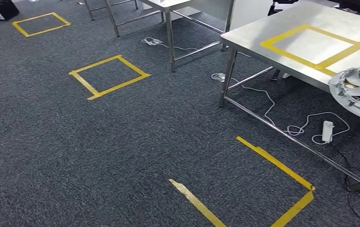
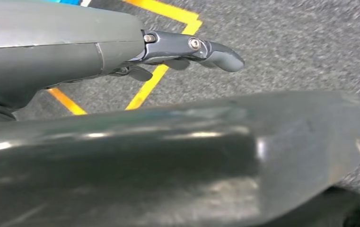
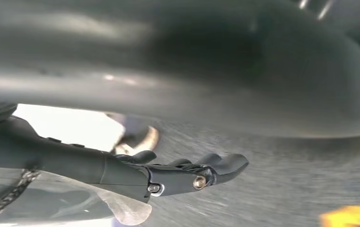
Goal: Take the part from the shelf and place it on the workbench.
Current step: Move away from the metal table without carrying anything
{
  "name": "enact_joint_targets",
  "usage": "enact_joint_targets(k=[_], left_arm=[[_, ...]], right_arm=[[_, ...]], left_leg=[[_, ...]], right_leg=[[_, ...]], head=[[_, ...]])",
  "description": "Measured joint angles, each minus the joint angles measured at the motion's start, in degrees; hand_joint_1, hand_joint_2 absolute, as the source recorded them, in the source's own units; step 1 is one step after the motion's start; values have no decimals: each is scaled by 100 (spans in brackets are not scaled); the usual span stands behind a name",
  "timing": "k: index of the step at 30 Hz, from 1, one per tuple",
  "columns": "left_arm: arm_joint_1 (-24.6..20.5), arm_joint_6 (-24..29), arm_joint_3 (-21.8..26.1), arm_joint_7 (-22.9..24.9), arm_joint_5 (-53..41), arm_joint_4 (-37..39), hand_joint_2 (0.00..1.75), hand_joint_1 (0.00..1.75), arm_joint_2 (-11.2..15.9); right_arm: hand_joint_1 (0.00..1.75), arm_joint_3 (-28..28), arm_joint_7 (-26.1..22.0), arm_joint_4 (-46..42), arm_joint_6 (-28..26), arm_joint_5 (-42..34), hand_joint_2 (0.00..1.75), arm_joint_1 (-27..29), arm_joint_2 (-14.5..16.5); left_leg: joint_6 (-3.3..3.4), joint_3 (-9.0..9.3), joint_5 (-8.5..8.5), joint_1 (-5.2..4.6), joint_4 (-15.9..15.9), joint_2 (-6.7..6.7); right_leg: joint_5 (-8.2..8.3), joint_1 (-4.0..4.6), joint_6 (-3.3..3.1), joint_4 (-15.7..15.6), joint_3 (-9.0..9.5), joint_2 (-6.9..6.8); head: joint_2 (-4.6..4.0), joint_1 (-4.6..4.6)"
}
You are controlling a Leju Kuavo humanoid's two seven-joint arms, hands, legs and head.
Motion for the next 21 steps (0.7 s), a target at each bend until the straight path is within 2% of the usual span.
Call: enact_joint_targets(k=[1, 2, 3, 4, 5, 6, 7, 9, 10, 11, 13, 14, 15, 17, 18, 19, 20, 21], left_arm=[[3, -8, -32, 1, -36, 0, 0, 0, -11], [5, -13, -63, 2, -61, 0, 0, 0, -25], [10, -14, -87, 3, -73, 0, 0, 0, -33], [21, -14, -109, 3, -81, 0, 0, 0, -40], [35, -13, -128, 3, -81, 0, 0, 0, -45], [47, -12, -141, 3, -81, 0, 0, 0, -46], [55, -11, -149, 3, -82, 0, 0, 0, -46], [52, -9, -161, 3, -83, 0, 0, 0, -51], [51, -7, -170, 3, -83, 0, 0, 0, -55], [58, -5, -179, 3, -83, 0, 0, 0, -58], [82, -4, -191, 3, -83, 0, 0, 0, -63], [90, -3, -192, 3, -83, 0, 0, 0, -65], [85, -3, -193, 3, -83, 0, 0, 0, -67], [73, -2, -196, 3, -83, 0, 0, 0, -73], [69, -2, -197, 3, -83, 0, 0, 0, -75], [71, -2, -197, 3, -83, 0, 0, 0, -78], [73, -2, -197, 3, -83, 0, 0, 0, -80], [74, -2, -197, 3, -83, 0, 0, 0, -80]], right_arm=[[0, 66, -15, 2, 9, 39, 0, 2, 33], [0, 127, -39, 3, 13, 69, 0, 6, 53], [0, 174, -55, 5, 16, 85, 0, 9, 67], [0, 212, -66, 7, 18, 92, 0, 10, 73], [0, 245, -73, 8, 20, 95, 0, 8, 75], [0, 272, -80, 9, 20, 97, 0, 4, 79], [0, 294, -87, 9, 21, 98, 0, -1, 87], [0, 333, -98, 10, 21, 99, 0, -12, 105], [0, 347, -100, 11, 21, 99, 0, -16, 111], [0, 359, -100, 13, 21, 99, 0, -20, 114], [0, 371, -96, 14, 19, 99, 0, -29, 117], [0, 378, -98, 14, 19, 99, 0, -34, 118], [0, 387, -101, 15, 19, 99, 0, -38, 119], [0, 399, -109, 18, 19, 99, 0, -43, 121], [0, 401, -109, 20, 19, 99, 0, -42, 122], [0, 402, -109, 21, 19, 99, 0, -41, 121], [0, 402, -108, 21, 19, 99, 0, -41, 121], [0, 403, -107, 22, 19, 98, 0, -43, 121]], left_leg=[[-29, -137, -197, 4, 322, 186], [-62, -313, -411, 11, 725, 313], [-87, -474, -574, 25, 1101, 366], [-105, -564, -643, 37, 1336, 391], [-114, -553, -603, 44, 1361, 411], [-114, -417, -457, 48, 1136, 446], [-103, -194, -259, 47, 739, 524], [-42, 213, -13, 7, -19, 777], [0, 306, 18, -14, -208, 855], [43, 320, -1, -38, -266, 870], [126, 301, 22, -37, -294, 742], [165, 302, 40, -27, -314, 681], [206, 303, 63, -12, -335, 618], [261, 290, 89, -2, -348, 489], [275, 281, 94, -6, -346, 415], [280, 279, 96, -11, -344, 335], [281, 282, 97, -13, -341, 248], [279, 290, 96, -14, -337, 159]], right_leg=[[2, 6, -22, -6, 3, -97], [-4, 17, -36, -5, 2, -194], [-11, 27, -42, -3, 1, -295], [-19, 32, -43, -2, 0, -393], [-27, 35, -39, -1, 3, -482], [-37, 36, -31, 0, 13, -565], [-50, 37, -18, 0, 31, -639], [-87, 62, 26, 6, 47, -764], [-106, 76, 52, 10, 48, -817], [-120, 87, 81, 10, 58, -868], [-148, 78, 143, 9, 88, -933], [-209, 69, 175, 65, 77, -832], [-330, 59, 201, 234, 1, -672], [-704, 44, 226, 946, -332, -306], [-864, 40, 231, 1368, -541, -231], [-931, 37, 235, 1668, -705, -202], [-875, 35, 236, 1758, -779, -190], [-704, 30, 234, 1605, -742, -176]], head=[[0, -10], [1, -21], [0, -24], [0, -21], [0, -22], [-1, -22], [-1, -22], [0, -23], [1, -22], [1, -23], [0, -29], [0, -21], [1, -7], [1, 26], [0, 30], [-1, 30], [0, 30], [0, 29]])
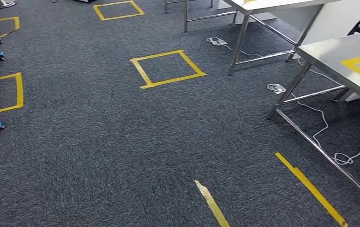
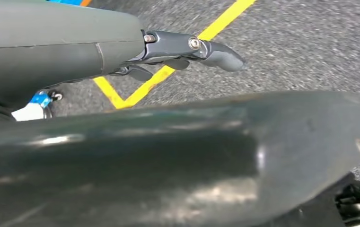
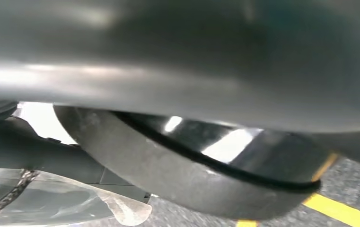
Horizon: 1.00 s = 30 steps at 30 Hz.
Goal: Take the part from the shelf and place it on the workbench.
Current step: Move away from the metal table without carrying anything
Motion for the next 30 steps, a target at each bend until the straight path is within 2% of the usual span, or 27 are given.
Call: enact_joint_targets(k=[1, 2, 3, 4, 5, 7, 8, 9, 11, 12, 13, 14, 15, 16, 18, 19, 20, 21, 22, 23, 24, 25, 26, 27, 28, 29, 30], left_arm=[[-1, -1, 0, 0, 0, 0, 0, 0, -2], [-4, -2, 0, 0, 2, 0, 0, 0, -4], [-13, -4, 0, 0, 9, 0, 0, 0, -5], [-21, -7, 1, 0, 34, 0, 0, 0, -8], [-24, -10, 3, -2, 79, 0, 0, 0, -9], [-25, -24, 28, -10, 248, 0, 0, 0, -9], [-29, -41, 61, -9, 364, 0, 0, 0, -8], [-44, -65, 108, 4, 494, 0, 0, 0, -5], [-100, -137, 240, 83, 737, 0, 0, 0, 3], [-130, -175, 303, 133, 813, 0, 0, 0, 7], [-154, -211, 355, 180, 857, 0, 0, 0, 10], [-166, -236, 395, 207, 870, 0, 0, 0, 12], [-172, -242, 421, 197, 873, 0, 0, 0, 13], [-178, -229, 443, 146, 868, 0, 0, 0, 10], [-225, -163, 467, 13, 838, 1, 0, 0, -13], [-268, -129, 471, -18, 815, 1, 0, 0, -33], [-310, -106, 473, -15, 795, 2, 44, 0, -54], [-342, -92, 475, 2, 781, 2, 87, 0, -70], [-358, -84, 479, 15, 773, 2, 87, 0, -82], [-359, -78, 484, 22, 770, 2, 87, 0, -90], [-362, -75, 490, 42, 764, 2, 44, 0, -95], [-369, -79, 493, 72, 749, 2, 0, 0, -103], [-377, -92, 496, 112, 722, 2, 0, 0, -113], [-385, -111, 497, 156, 690, 2, 0, 0, -120], [-390, -131, 498, 190, 660, 3, 0, 0, -128], [-390, -145, 498, 216, 642, 3, 0, 0, -132], [-389, -150, 498, 232, 639, 3, 0, 0, -134]], right_arm=[[0, 1, 1, 0, 0, 1, 0, -2, 0], [0, 3, 11, 1, 2, 10, 0, -2, 0], [0, 8, 39, 5, 8, 28, 0, -1, 0], [0, 17, 73, 9, 20, 56, 0, 0, 0], [0, 33, 107, 14, 41, 94, 0, -2, 0], [0, 101, 134, 17, 101, 178, 0, -10, -1], [0, 165, 128, 17, 138, 217, 0, -15, -4], [0, 253, 121, 17, 173, 249, 0, -18, -11], [0, 488, 121, 17, 237, 279, 0, -16, -45], [0, 609, 138, 17, 260, 277, 0, -14, -66], [0, 715, 164, 17, 277, 267, 0, -15, -89], [0, 794, 200, 17, 285, 249, 0, -21, -106], [0, 848, 238, 17, 280, 226, 0, -27, -120], [0, 884, 273, 17, 266, 192, 0, -32, -132], [0, 926, 325, 17, 222, 110, 0, -32, -162], [0, 938, 337, 17, 202, 73, 0, -30, -179], [0, 946, 344, 17, 190, 46, 0, -28, -197], [0, 950, 349, 17, 185, 29, 0, -30, -213], [0, 952, 352, 16, 184, 21, 0, -36, -222], [0, 955, 353, 15, 184, 16, 0, -44, -230], [0, 958, 356, 13, 186, 14, 0, -48, -234], [0, 960, 360, 11, 189, 14, 0, -46, -239], [0, 961, 360, 11, 191, 11, 0, -41, -246], [0, 962, 357, 11, 191, 9, 0, -37, -252], [0, 962, 351, 11, 188, 9, 0, -39, -260], [0, 962, 344, 11, 184, 9, 0, -45, -266], [0, 964, 339, 11, 184, 12, 0, -51, -270]], left_leg=[[-5, 9, -2, 1, 4, -89], [-17, 13, -2, 3, 9, -168], [-38, 3, -5, -4, 29, -248], [-70, -22, 1, -5, 45, -314], [-108, -57, 12, -3, 57, -377], [-186, -120, 39, 16, 70, -493], [-216, -149, 14, 17, 110, -448], [-242, -203, -64, 13, 225, -330], [-290, -472, -410, 11, 825, 37], [-312, -655, -603, 22, 1230, 151], [-331, -809, -736, 38, 1576, 210], [-343, -875, -761, 51, 1745, 235], [-348, -828, -672, 62, 1685, 255], [-346, -674, -494, 69, 1408, 296], [-316, -251, -159, 40, 601, 580], [-284, -112, -85, 17, 318, 715], [-251, -47, -75, -9, 171, 808], [-215, -51, -100, -35, 143, 802], [-173, -60, -96, -35, 139, 730], [-136, -61, -85, -32, 127, 664], [-95, -62, -70, -24, 113, 596], [-55, -60, -50, -11, 99, 524], [-26, -67, -37, -3, 96, 450], [-5, -75, -31, -1, 97, 369], [6, -76, -27, -3, 98, 286], [8, -73, -27, -4, 99, 202], [8, -65, -28, -4, 102, 111]], right_leg=[[246, -10, -6, -348, 130, 50], [460, -29, -15, -757, 296, 187], [601, -54, -24, -1130, 446, 329], [666, -68, -36, -1368, 554, 447], [661, -73, -54, -1471, 602, 517], [667, -66, -109, -1500, 627, 417], [680, -68, -141, -1516, 634, 347], [691, -71, -176, -1535, 646, 266], [689, -53, -229, -1554, 666, 70], [680, -38, -246, -1553, 668, -33], [672, -26, -254, -1551, 669, -138], [663, -18, -256, -1550, 673, -229], [653, -14, -253, -1549, 682, -311], [641, -12, -244, -1549, 700, -385], [602, 9, -200, -1540, 734, -517], [579, 26, -170, -1534, 743, -578], [557, 43, -140, -1529, 753, -641], [540, 54, -112, -1529, 765, -704], [527, 48, -85, -1536, 792, -764], [494, 36, -53, -1519, 801, -731], [416, 21, -24, -1428, 767, -603], [278, 8, -1, -1209, 664, -425], [96, -3, 13, -855, 486, -222], [-89, -7, 18, -419, 268, -92], [-214, -6, 21, -21, 57, -39], [-234, -4, 21, 223, -90, -20], [-127, -5, 18, 229, -132, -12]], head=[[1, 0], [1, 1], [1, 0], [0, -2], [0, -3], [0, -7], [1, -8], [1, -25], [0, -58], [0, -73], [0, -74], [0, -74], [0, -74], [0, -75], [-1, -78], [-1, -74], [0, -68], [0, -62], [0, -57], [0, -53], [-1, -43], [-1, -32], [0, -16], [0, -7], [0, -7], [-1, -8], [0, -7]])
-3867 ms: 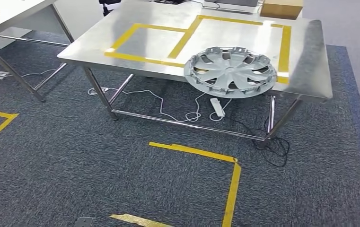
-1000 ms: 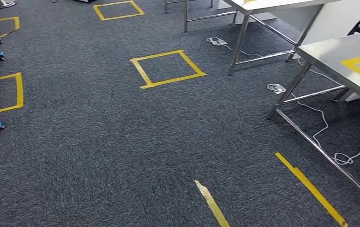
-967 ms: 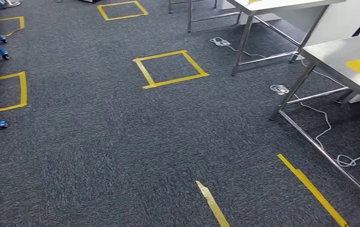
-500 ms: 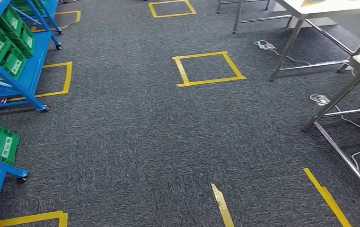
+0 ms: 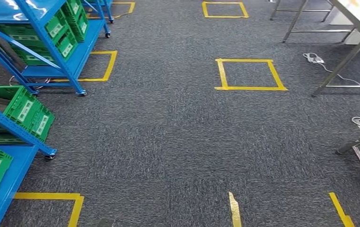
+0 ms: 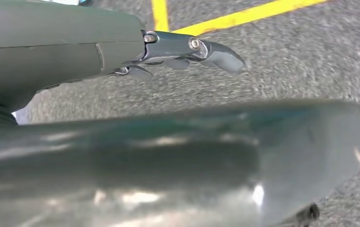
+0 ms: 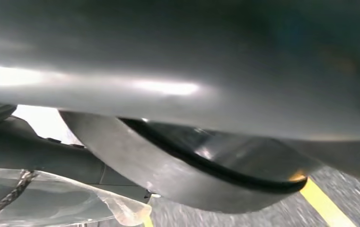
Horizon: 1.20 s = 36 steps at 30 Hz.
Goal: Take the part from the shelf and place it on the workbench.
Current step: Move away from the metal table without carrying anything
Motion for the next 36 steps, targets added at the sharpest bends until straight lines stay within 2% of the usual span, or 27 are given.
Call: enact_joint_targets(k=[1, 2, 3, 5, 6, 7, 8, 10, 12, 14, 15, 16, 17, 19, 20, 21, 23, 24, 25, 27, 28, 29, 30, 31, 32, 34, 36], left_arm=[[-1, 3, 1, 10, 7, 1, 0, 0, -4], [-2, 6, 2, 18, 15, 1, 0, 0, -11], [-4, 9, 3, 22, 24, 1, 0, 0, -18], [-14, 11, 4, 26, 39, 1, 0, 0, -28], [-18, 11, 5, 26, 52, 1, 0, 0, -28], [-16, 10, 6, 26, 66, 1, 0, 0, -28], [-13, 8, 8, 26, 78, 1, 0, 0, -27], [-15, 1, 11, 20, 88, 4, 87, 0, -25], [-33, -18, 11, 7, 89, 7, 175, 0, -27], [-35, -32, 11, -11, 90, 8, 175, 0, -28], [-27, -31, 12, -19, 90, 8, 175, 0, -28], [-19, -27, 13, -25, 90, 8, 175, 0, -28], [-15, -22, 13, -28, 90, 8, 175, 0, -28], [-20, -12, 13, -30, 88, 8, 175, 0, -28], [-25, -9, 13, -34, 88, 8, 175, 0, -29], [-25, -8, 13, -42, 88, 8, 175, 0, -29], [-12, -8, 13, -64, 89, 8, 175, 0, -27], [-4, -8, 13, -77, 90, 8, 175, 0, -25], [-1, -8, 13, -89, 93, 8, 175, 0, -24], [-4, -11, 13, -114, 105, 8, 175, 0, -25], [-5, -14, 14, -125, 117, 8, 175, 0, -26], [-2, -16, 16, -136, 131, 8, 175, 0, -26], [2, -19, 20, -145, 149, 8, 175, 0, -26], [5, -18, 25, -152, 167, 8, 175, 0, -26], [5, -18, 29, -158, 180, 8, 175, 0, -26], [0, -15, 34, -164, 193, 8, 175, 0, -26], [-3, -15, 38, -164, 195, 8, 175, 0, -26]], right_arm=[[0, 1, -1, 0, 7, 3, 0, -3, -3], [0, 3, -1, 0, 17, 7, 0, -3, -5], [0, 5, 1, 1, 31, 17, 0, -1, -8], [0, 17, 7, 7, 61, 44, 0, 12, -11], [0, 24, 9, 10, 71, 57, 0, 21, -14], [0, 30, 8, 11, 71, 67, 0, 25, -16], [0, 38, -2, 11, 63, 74, 0, 23, -17], [0, 58, -67, 11, 44, 56, 0, 20, -17], [0, 69, -158, 11, 51, -7, 0, 41, -17], [0, 64, -199, 11, 62, -58, 0, 56, -18], [0, 62, -202, 11, 63, -69, 0, 55, -18], [0, 60, -201, 11, 64, -72, 0, 49, -18], [0, 60, -200, 11, 64, -71, 0, 41, -18], [0, 59, -196, 12, 66, -71, 0, 32, -18], [0, 58, -192, 11, 67, -72, 0, 29, -18], [0, 57, -189, 12, 66, -73, 0, 28, -18], [0, 55, -185, 9, 57, -77, 0, 16, -18], [0, 54, -185, 8, 50, -78, 0, 8, -18], [0, 54, -185, 6, 41, -79, 0, 3, -18], [0, 50, -191, 5, 22, -89, 0, 9, -18], [0, 44, -215, 6, -1, -99, 0, 12, -18], [0, 38, -256, 6, -43, -108, 0, 14, -18], [0, 32, -310, 5, -101, -115, 0, 13, -18], [0, 28, -369, 5, -163, -115, 0, 12, -18], [0, 27, -410, 5, -218, -112, 0, 13, -18], [0, 26, -449, 9, -275, -107, 0, 31, -21], [0, 22, -449, 14, -292, -108, 0, 42, -25]], left_leg=[[-3, 8, -2, 2, 6, -92], [-11, 13, -7, 5, 15, -184], [-27, 8, -13, 4, 30, -266], [-84, -47, -13, 7, 72, -405], [-123, -85, 0, 16, 81, -464], [-169, -123, 19, 30, 83, -532], [-208, -144, 23, 43, 88, -521], [-270, -237, -117, 38, 282, -287], [-307, -517, -480, 36, 915, 22], [-336, -811, -755, 54, 1589, 107], [-343, -838, -741, 61, 1681, 122], [-344, -754, -625, 65, 1552, 142], [-335, -560, -432, 65, 1208, 195], [-287, -134, -150, 25, 417, 467], [-254, -9, -94, 0, 169, 573], [-223, 29, -103, -26, 72, 630], [-159, 20, -95, -36, 42, 518], [-123, 30, -82, -24, 20, 457], [-86, 41, -65, -8, -3, 390], [-38, 52, -46, 18, -27, 259], [-28, 49, -46, 20, -26, 188], [-24, 51, -48, 18, -24, 117], [-23, 56, -49, 17, -23, 42], [-26, 66, -51, 18, -20, -45], [-32, 76, -56, 22, -15, -127], [-70, 76, -77, 26, 17, -293], [-134, 25, -83, 29, 51, -419]], right_leg=[[203, -5, -7, -218, 62, 18], [461, -16, -15, -607, 202, 91], [655, -34, -24, -997, 349, 254], [809, -69, -44, -1522, 559, 547], [786, -70, -61, -1582, 586, 612], [792, -66, -89, -1618, 605, 570], [811, -60, -125, -1627, 609, 503], [838, -62, -195, -1670, 631, 345], [828, -49, -241, -1682, 650, 141], [807, -32, -263, -1679, 657, -69], [799, -28, -263, -1678, 661, -157], [790, -26, -259, -1677, 671, -238], [778, -25, -249, -1677, 690, -312], [745, -5, -211, -1672, 727, -435], [728, 10, -187, -1670, 742, -488], [716, 22, -161, -1670, 753, -538], [692, 24, -101, -1686, 782, -633], [651, 14, -67, -1659, 779, -590], [556, 4, -37, -1537, 729, -478], [231, -13, -5, -934, 442, -165], [61, -14, -1, -516, 230, -72], [-37, -11, 1, -182, 50, -32], [-28, -9, -1, -21, -53, -15], [105, -9, -6, -93, -48, -2], [317, -14, -13, -368, 57, 28], [702, -44, -27, -1147, 384, 272], [779, -60, -57, -1555, 583, 473]], head=[[0, -1], [1, 1], [1, 0], [0, -4], [0, -5], [0, -5], [0, -6], [1, -37], [1, -67], [1, -68], [1, -69], [1, -69], [0, -70], [0, -70], [1, -65], [1, -66], [2, -67], [1, -59], [1, -39], [1, 6], [1, 18], [0, 20], [0, 19], [0, 20], [1, 19], [1, 21], [1, 19]])
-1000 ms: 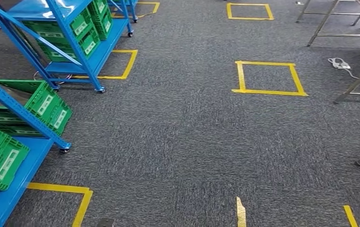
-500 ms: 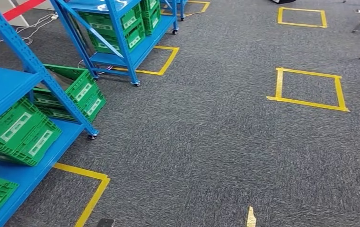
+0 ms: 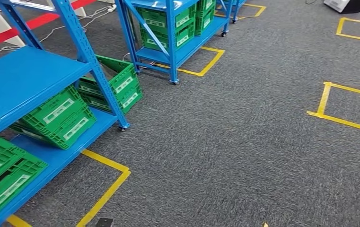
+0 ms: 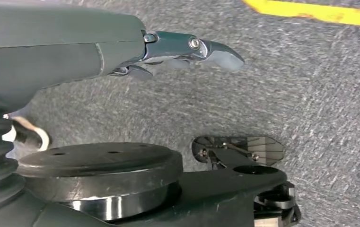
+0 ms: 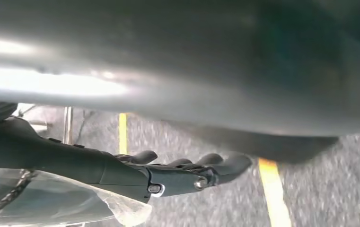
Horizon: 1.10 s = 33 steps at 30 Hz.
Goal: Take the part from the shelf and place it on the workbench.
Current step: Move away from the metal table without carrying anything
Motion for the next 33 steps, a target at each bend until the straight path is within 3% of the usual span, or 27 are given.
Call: enact_joint_targets(k=[2, 3, 5, 6, 8, 9, 10, 12, 14, 15, 17, 18, 20, 22, 24, 25, 26, 27, 29, 31, 33], left_arm=[[12, -10, 3, 0, 2, 0, 175, 0, 4], [21, -22, 4, 0, 4, 1, 175, 0, 7], [24, -48, 7, -1, 8, 1, 175, 0, 13], [20, -57, 8, -2, 9, 1, 175, 0, 13], [16, -69, 11, -5, 13, 0, 175, 0, 14], [21, -72, 14, -6, 14, 0, 131, 0, 15], [27, -74, 17, -7, 14, 0, 87, 0, 17], [33, -70, 23, -7, 10, 0, 0, 0, 22], [19, -63, 25, -2, -1, 0, 0, 0, 26], [12, -61, 25, 1, -7, 0, 0, 0, 27], [20, -60, 26, 9, -14, 0, 0, 0, 30], [34, -60, 28, 13, -14, 1, 0, 0, 31], [40, -60, 34, 18, -14, 1, 0, 0, 30], [19, -61, 38, 17, -14, 1, 0, 0, 20], [13, -62, 39, 17, -14, 2, 0, 0, 13], [18, -62, 40, 18, -14, 2, 0, 0, 11], [23, -62, 42, 19, -14, 2, 0, 0, 11], [24, -62, 43, 19, -14, 2, 0, 0, 8], [12, -62, 45, 24, -16, 1, 0, 0, 4], [2, -62, 45, 32, -29, 1, 0, 0, 3], [17, -61, 46, 36, -43, 2, 0, 0, 9]], right_arm=[[0, -5, 4, 2, -2, -7, 0, -9, -1], [0, -7, 6, 2, -2, -10, 0, -14, -1], [0, -9, -9, 2, -15, -14, 0, -10, 1], [0, -10, -22, 2, -32, -14, 0, -2, 0], [0, -13, -43, 2, -77, -13, 0, 17, -2], [0, -14, -48, 2, -94, -13, 0, 21, -4], [0, -16, -51, 2, -103, -13, 0, 18, -5], [0, -20, -58, 2, -108, -14, 0, 3, -5], [0, -22, -61, 4, -119, -14, 0, 2, -2], [0, -23, -59, 5, -129, -14, 0, 1, 0], [0, -27, -56, 5, -149, -13, 0, -18, 2], [0, -28, -55, 3, -157, -13, 0, -33, 2], [0, -28, -55, 1, -166, -13, 0, -44, 1], [0, -28, -55, -1, -170, -12, 0, -28, 0], [0, -29, -52, -1, -170, -14, 0, -11, -3], [0, -30, -50, -1, -172, -15, 0, -7, -7], [0, -30, -48, -1, -177, -17, 0, -9, -11], [0, -30, -45, -1, -182, -19, 0, -11, -14], [0, -29, -36, 4, -189, -19, 0, -13, -14], [0, -29, -24, 10, -190, -20, 0, -10, -14], [0, -31, -12, 11, -193, -21, 0, -15, -13]], left_leg=[[-67, -48, 17, 14, 8, -108], [-99, -66, -2, 15, 33, -85], [-152, -203, -199, 2, 337, 155], [-173, -356, -379, -4, 672, 334], [-199, -722, -699, 5, 1444, 517], [-200, -827, -738, 9, 1667, 547], [-191, -821, -656, 11, 1657, 563], [-123, -502, -246, -12, 1015, 677], [-22, -148, -2, -82, 303, 938], [16, -70, 16, -112, 127, 1026], [50, -61, -14, -133, 44, 980], [71, -54, 4, -116, 16, 918], [122, -25, 43, -70, -54, 783], [149, -17, 58, -42, -77, 646], [153, -18, 55, -38, -74, 500], [150, -11, 52, -33, -70, 420], [140, -2, 46, -21, -61, 336], [120, 4, 33, -6, -40, 251], [50, -14, -3, 15, 30, 91], [-30, -71, -3, 21, 80, -35], [-90, -114, 15, 32, 91, -124]], right_leg=[[-23, 6, -56, -43, 40, -60], [-14, 3, -89, -58, 49, -123], [-11, -4, -157, -89, 79, -281], [-21, 8, -184, -92, 93, -372], [-48, 37, -222, -91, 109, -560], [-62, 51, -232, -90, 120, -648], [-77, 63, -237, -90, 137, -724], [-115, 88, -236, -92, 194, -859], [-170, 127, -203, -88, 230, -983], [-190, 142, -180, -86, 239, -1043], [-209, 156, -129, -93, 270, -1168], [-230, 151, -101, -93, 278, -1164], [-385, 127, -43, 119, 193, -897], [-709, 91, 2, 797, -143, -559], [-922, 69, 38, 1494, -534, -483], [-861, 60, 52, 1580, -620, -476], [-677, 47, 67, 1418, -584, -464], [-418, 27, 85, 1059, -449, -416], [-115, -21, 112, 320, -127, -153], [-119, -33, 72, 61, 16, 16], [-109, -20, -8, 52, 44, -84]], head=[[0, -4], [0, -7], [0, -43], [0, -59], [0, -75], [0, -74], [0, -75], [-1, -76], [1, -75], [0, -68], [0, -63], [-1, -55], [0, -41], [0, -18], [0, -12], [-1, -12], [0, -13], [1, -13], [0, -1], [-1, 11], [0, 11]])
